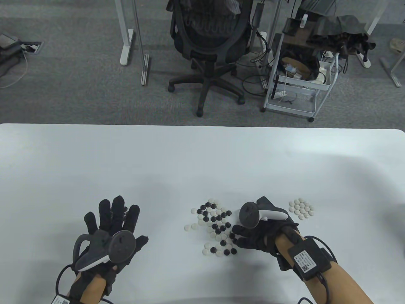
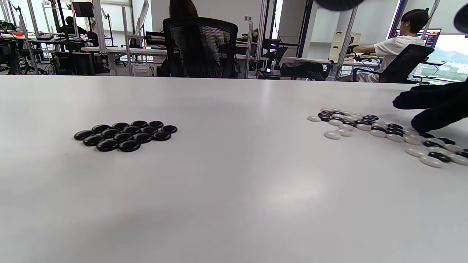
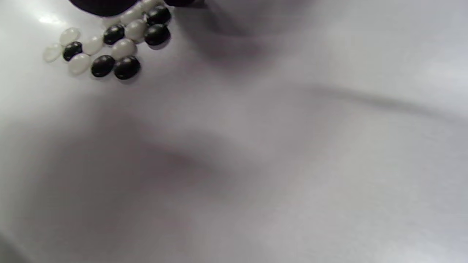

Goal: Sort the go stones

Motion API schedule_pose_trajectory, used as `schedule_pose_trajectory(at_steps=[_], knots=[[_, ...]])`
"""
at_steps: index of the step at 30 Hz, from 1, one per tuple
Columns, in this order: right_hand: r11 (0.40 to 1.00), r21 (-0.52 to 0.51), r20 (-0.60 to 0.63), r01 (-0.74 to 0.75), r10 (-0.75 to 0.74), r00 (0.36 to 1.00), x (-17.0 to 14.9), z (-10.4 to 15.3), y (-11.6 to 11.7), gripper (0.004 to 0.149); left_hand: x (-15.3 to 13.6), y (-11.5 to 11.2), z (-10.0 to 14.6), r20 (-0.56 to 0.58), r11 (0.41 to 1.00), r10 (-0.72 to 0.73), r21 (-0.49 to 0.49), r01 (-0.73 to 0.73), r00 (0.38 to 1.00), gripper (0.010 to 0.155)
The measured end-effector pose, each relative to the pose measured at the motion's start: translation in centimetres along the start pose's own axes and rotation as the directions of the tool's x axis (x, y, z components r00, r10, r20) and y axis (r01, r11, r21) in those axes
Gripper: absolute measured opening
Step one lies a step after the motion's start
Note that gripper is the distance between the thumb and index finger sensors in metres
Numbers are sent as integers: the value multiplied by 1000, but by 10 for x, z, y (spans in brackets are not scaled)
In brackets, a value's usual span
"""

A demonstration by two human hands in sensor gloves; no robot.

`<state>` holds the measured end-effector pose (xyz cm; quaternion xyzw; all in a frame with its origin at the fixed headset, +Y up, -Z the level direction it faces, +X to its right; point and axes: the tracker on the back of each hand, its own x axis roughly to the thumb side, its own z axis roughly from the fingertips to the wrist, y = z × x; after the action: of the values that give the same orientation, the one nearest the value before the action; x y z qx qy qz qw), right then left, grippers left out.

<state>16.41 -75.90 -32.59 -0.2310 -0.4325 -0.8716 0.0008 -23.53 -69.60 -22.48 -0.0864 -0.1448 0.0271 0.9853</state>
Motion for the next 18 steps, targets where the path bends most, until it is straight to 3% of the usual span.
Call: schedule_pose_trajectory(at_steps=[10,18], knots=[[985,-53,-217,167,-174,960,-97,53,15,59,-1,1,0,0,1000,-1,5,1,1000,78],[962,-128,-310,241,-270,912,-130,51,10,60,-1,1,0,-2,1000,3,3,-3,1000,78]])
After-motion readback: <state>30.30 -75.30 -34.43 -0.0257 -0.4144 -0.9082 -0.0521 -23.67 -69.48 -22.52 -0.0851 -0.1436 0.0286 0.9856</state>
